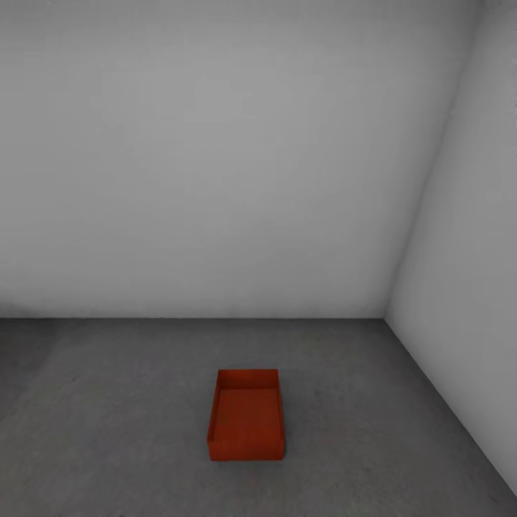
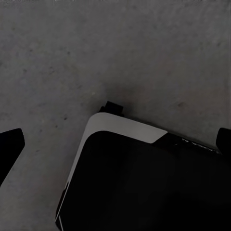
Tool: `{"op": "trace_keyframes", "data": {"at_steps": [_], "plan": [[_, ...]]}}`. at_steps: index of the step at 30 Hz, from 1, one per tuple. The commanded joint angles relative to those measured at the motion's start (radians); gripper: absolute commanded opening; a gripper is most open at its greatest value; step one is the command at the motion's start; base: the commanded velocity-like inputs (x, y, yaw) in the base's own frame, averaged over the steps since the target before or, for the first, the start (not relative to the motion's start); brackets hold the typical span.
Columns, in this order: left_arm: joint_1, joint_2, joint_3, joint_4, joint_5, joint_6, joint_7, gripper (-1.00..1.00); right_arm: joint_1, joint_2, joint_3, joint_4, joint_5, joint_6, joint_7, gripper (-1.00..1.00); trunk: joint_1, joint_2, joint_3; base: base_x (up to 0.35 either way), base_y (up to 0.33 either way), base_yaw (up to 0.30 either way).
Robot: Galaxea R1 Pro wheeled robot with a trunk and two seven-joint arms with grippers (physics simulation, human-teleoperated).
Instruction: Move the two storage containers from the living room to the garage. In the garage, place one container on the floor and stack the other container on top of it (either order is fine).
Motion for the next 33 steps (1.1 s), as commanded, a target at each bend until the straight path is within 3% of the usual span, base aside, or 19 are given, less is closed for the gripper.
{"op": "trace_keyframes", "data": {"at_steps": [1, 18, 19, 21, 33], "plan": [[-0.001, 0.0, -0.008, 0.0, 0.009, -0.003, 0.003, 1.0, -0.001, 0.0, 0.008, 0.003, -0.01, -0.006, -0.002, 1.0, 0.0, -0.001, 0.0, 0.0, 0.0, 0.0], [-0.001, -0.001, -0.008, 0.0, 0.008, -0.003, 0.003, 1.0, -0.001, -0.002, 0.009, 0.002, -0.005, -0.001, -0.001, 1.0, 0.0, -0.001, 0.003, 0.0, 0.0, 0.0], [-0.001, -0.002, -0.008, 0.0, 0.008, -0.003, 0.003, 1.0, -0.001, -0.001, 0.01, 0.002, 0.047, -0.001, -0.001, 1.0, 0.0, -0.001, 0.003, 0.0, 0.0, 0.0], [-0.001, -0.002, -0.008, 0.0, 0.008, -0.003, 0.003, 1.0, -0.001, 0.001, 0.006, 0.002, 0.079, -0.004, -0.004, 1.0, 0.0, -0.001, 0.003, 0.0, 0.0, 0.0], [-0.001, -0.002, -0.008, 0.0, 0.008, -0.003, 0.003, 1.0, -0.001, 0.001, 0.002, 0.002, 0.078, -0.005, -0.003, 1.0, 0.0, -0.001, 0.003, 0.0, 0.0, -0.222]]}}
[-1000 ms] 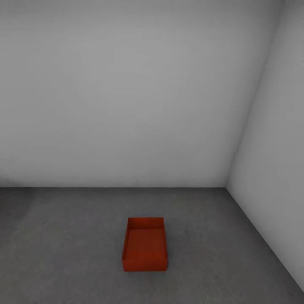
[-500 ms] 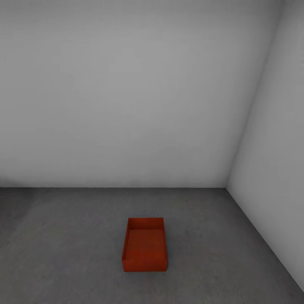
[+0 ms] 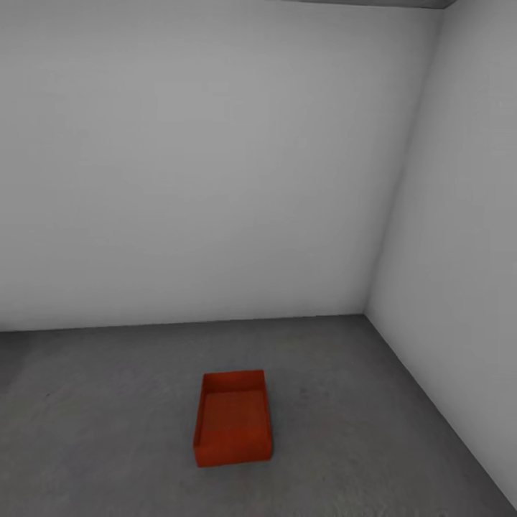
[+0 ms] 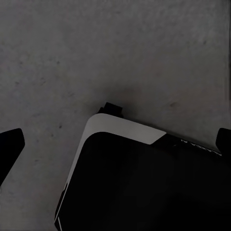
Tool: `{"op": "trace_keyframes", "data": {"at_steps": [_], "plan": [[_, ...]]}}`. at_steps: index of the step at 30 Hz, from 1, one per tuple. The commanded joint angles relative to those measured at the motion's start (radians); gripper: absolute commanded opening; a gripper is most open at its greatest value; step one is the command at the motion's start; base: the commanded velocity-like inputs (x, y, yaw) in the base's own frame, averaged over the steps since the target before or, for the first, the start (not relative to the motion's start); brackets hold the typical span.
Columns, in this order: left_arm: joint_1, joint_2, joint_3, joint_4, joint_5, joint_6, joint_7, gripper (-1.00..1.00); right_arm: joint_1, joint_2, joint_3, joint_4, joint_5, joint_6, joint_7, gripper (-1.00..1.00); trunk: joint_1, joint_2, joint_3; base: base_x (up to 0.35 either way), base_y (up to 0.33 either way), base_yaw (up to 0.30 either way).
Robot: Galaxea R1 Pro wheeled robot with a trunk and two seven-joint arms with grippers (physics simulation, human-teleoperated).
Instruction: Move the two storage containers from the living room to the garage. In the garage, place one container on the floor and stack the other container on top of it (either order is fine).
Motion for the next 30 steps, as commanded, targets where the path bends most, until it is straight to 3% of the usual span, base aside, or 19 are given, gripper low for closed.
{"op": "trace_keyframes", "data": {"at_steps": [1, 17, 30], "plan": [[0.0, 0.0, -0.009, 0.0, 0.009, -0.003, 0.003, 1.0, -0.002, 0.001, 0.007, 0.003, -0.004, -0.005, -0.003, 1.0, 0.0, -0.001, -0.002, 0.0, 0.0, -0.282], [0.0, -0.001, -0.009, 0.0, 0.009, -0.003, 0.004, 1.0, -0.002, 0.002, 0.005, 0.004, -0.004, -0.036, -0.003, 1.0, 0.0, -0.001, -0.002, 0.0, 0.0, -0.275], [0.0, -0.003, -0.009, 0.0, 0.009, -0.003, 0.003, 1.0, -0.002, 0.002, 0.004, 0.003, -0.005, -0.056, -0.003, 1.0, 0.0, -0.001, 0.0, 0.0, 0.0, -0.126]]}}
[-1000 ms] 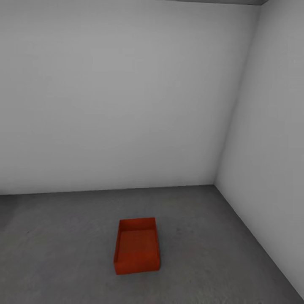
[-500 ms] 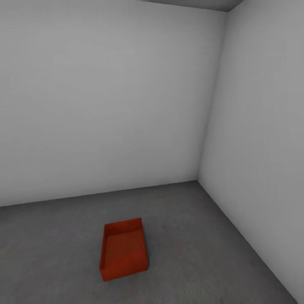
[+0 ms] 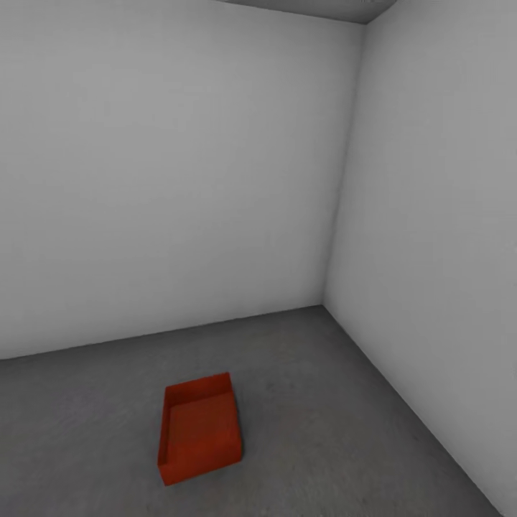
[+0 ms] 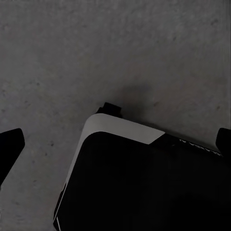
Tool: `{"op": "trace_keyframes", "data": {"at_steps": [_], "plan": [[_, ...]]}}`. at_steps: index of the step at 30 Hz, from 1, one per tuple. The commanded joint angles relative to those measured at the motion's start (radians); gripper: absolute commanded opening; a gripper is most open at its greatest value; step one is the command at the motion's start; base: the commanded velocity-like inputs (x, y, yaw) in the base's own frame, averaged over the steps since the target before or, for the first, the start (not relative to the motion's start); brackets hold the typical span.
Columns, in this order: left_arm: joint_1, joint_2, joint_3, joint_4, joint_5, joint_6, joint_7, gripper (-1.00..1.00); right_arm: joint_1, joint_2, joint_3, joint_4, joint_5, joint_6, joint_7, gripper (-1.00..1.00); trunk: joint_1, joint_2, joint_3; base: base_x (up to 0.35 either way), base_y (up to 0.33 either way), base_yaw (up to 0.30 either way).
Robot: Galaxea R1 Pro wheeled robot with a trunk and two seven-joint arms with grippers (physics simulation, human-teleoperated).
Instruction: Move the two storage containers from the living room to the garage. In the garage, place one container on the floor and stack the other container on top of it (either order is fine).
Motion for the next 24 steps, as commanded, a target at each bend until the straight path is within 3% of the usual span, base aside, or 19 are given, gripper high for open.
{"op": "trace_keyframes", "data": {"at_steps": [1, 18, 24], "plan": [[0.0, 0.0, -0.008, 0.0, 0.009, -0.003, 0.003, 1.0, -0.002, 0.0, 0.008, 0.003, -0.004, -0.004, -0.003, 1.0, 0.0, -0.001, -0.001, 0.0, 0.0, -0.272], [0.005, 0.0, -0.008, 0.001, 0.008, 0.0, -0.001, 1.0, -0.002, -0.002, 0.008, 0.003, -0.004, -0.003, -0.003, 1.0, 0.0, -0.001, 0.003, 0.0, 0.0, -0.286], [0.01, 0.004, -0.008, 0.001, 0.009, -0.001, -0.063, 1.0, -0.002, -0.001, 0.008, 0.003, -0.004, -0.004, -0.003, 1.0, 0.0, -0.001, 0.003, 0.0, 0.0, -0.288]]}}
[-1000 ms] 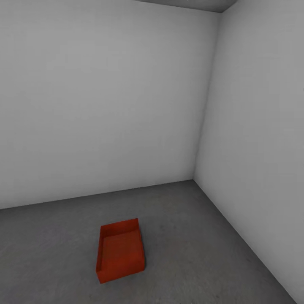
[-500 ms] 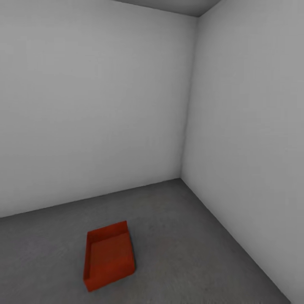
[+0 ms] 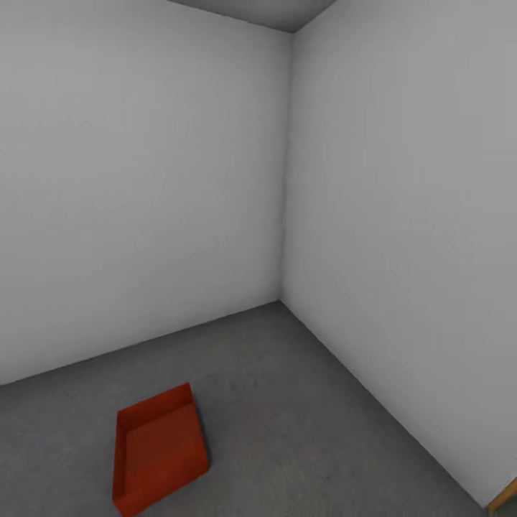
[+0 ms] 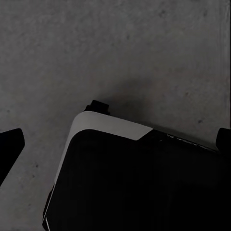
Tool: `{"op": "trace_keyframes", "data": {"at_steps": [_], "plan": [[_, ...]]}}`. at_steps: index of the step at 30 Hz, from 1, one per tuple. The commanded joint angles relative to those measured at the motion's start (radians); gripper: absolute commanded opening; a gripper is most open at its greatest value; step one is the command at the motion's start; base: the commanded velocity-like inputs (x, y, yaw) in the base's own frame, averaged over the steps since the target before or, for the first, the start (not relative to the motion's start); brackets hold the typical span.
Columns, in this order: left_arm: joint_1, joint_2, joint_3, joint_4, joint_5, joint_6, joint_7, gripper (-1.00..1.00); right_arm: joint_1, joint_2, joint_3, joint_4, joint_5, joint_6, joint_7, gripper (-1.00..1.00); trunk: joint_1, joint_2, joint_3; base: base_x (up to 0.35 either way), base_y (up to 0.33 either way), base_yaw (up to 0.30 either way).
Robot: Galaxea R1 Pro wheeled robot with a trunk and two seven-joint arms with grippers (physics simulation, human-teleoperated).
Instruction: Move the two storage containers from the living room to the garage. In the garage, place one container on the floor and stack the other container on top of it (either order is fine).
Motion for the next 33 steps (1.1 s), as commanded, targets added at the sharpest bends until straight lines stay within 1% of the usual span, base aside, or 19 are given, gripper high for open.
{"op": "trace_keyframes", "data": {"at_steps": [1, 4, 8, 33], "plan": [[0.0, 0.0, -0.008, 0.0, 0.008, -0.003, -0.006, 1.0, -0.002, 0.001, 0.008, 0.003, -0.004, -0.005, -0.003, 1.0, 0.0, -0.001, -0.002, 0.0, 0.0, -0.288], [0.0, 0.001, -0.008, 0.0, 0.009, -0.002, -0.035, 1.0, -0.002, 0.0, 0.008, 0.003, -0.004, -0.005, -0.003, 1.0, 0.0, -0.001, -0.002, 0.0, 0.0, -0.288], [0.0, 0.003, -0.008, 0.0, 0.009, -0.002, -0.047, 1.0, -0.002, 0.001, 0.008, 0.003, -0.004, -0.005, -0.003, 1.0, 0.0, -0.001, -0.002, 0.0, 0.0, -0.288], [0.0, -0.001, -0.01, -0.001, 0.007, -0.003, -0.05, 1.0, -0.002, -0.002, 0.008, 0.003, -0.004, -0.008, -0.003, 1.0, 0.0, -0.001, -0.002, 0.0, 0.0, -0.287]]}}
